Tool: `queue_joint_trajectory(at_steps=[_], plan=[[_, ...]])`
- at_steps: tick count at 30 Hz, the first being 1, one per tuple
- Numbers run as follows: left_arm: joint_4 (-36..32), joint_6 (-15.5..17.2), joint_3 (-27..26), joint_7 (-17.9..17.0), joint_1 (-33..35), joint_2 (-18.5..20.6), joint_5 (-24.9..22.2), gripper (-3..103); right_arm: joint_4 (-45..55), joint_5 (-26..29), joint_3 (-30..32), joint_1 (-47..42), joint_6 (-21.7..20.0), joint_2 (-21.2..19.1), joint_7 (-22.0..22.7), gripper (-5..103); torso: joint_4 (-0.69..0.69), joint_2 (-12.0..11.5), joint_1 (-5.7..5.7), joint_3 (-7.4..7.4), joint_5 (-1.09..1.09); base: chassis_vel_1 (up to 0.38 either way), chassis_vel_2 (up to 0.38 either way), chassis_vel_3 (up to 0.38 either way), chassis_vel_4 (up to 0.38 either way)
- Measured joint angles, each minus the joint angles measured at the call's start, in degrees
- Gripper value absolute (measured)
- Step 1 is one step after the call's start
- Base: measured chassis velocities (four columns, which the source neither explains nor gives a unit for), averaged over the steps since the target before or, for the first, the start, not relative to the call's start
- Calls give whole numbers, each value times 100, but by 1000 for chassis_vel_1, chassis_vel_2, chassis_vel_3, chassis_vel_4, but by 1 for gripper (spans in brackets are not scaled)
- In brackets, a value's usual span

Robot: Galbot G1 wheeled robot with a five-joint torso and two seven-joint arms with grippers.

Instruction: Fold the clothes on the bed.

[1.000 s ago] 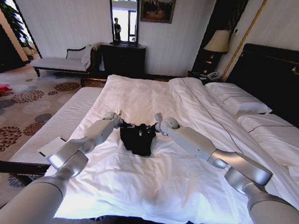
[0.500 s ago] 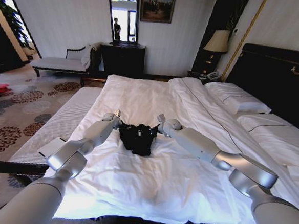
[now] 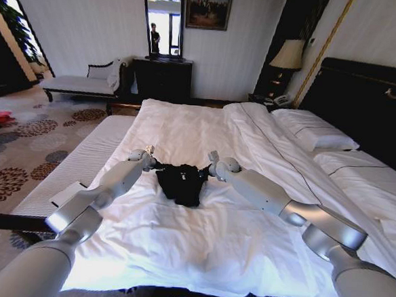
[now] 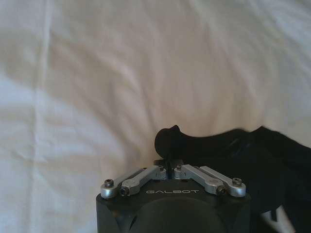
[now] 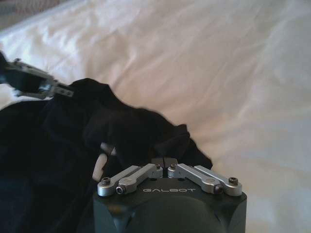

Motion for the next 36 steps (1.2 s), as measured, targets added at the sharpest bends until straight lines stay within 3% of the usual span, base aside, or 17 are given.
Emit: queue_joint_trajectory(at_steps=[8, 16, 29, 36], plan=[[-1152, -169, -91, -280, 79, 472, -304, 2, 218, 102, 444, -145, 421, -93, 222, 0, -2, 0, 0, 0, 0, 0, 0, 0, 0], [-2500, -178, -417, -611, 64, 904, -853, 2, 879, 64, 1052, -154, 735, -485, 418, 0, -2, 0, 0, 0, -1, 0, 0, 0, 0], [-3950, -214, -742, -1167, -574, 1625, -1870, 2, 1638, 200, 1604, 57, 937, -1059, 643, 0, -3, 0, 0, -1, 1, 0, 0, 0, 0], [-4414, -216, -1010, -1396, -736, 2128, -2140, 2, 1856, 377, 1673, 506, 1056, -1233, 733, 0, 2, 0, 1, 0, -2, 0, 0, 0, 0]])
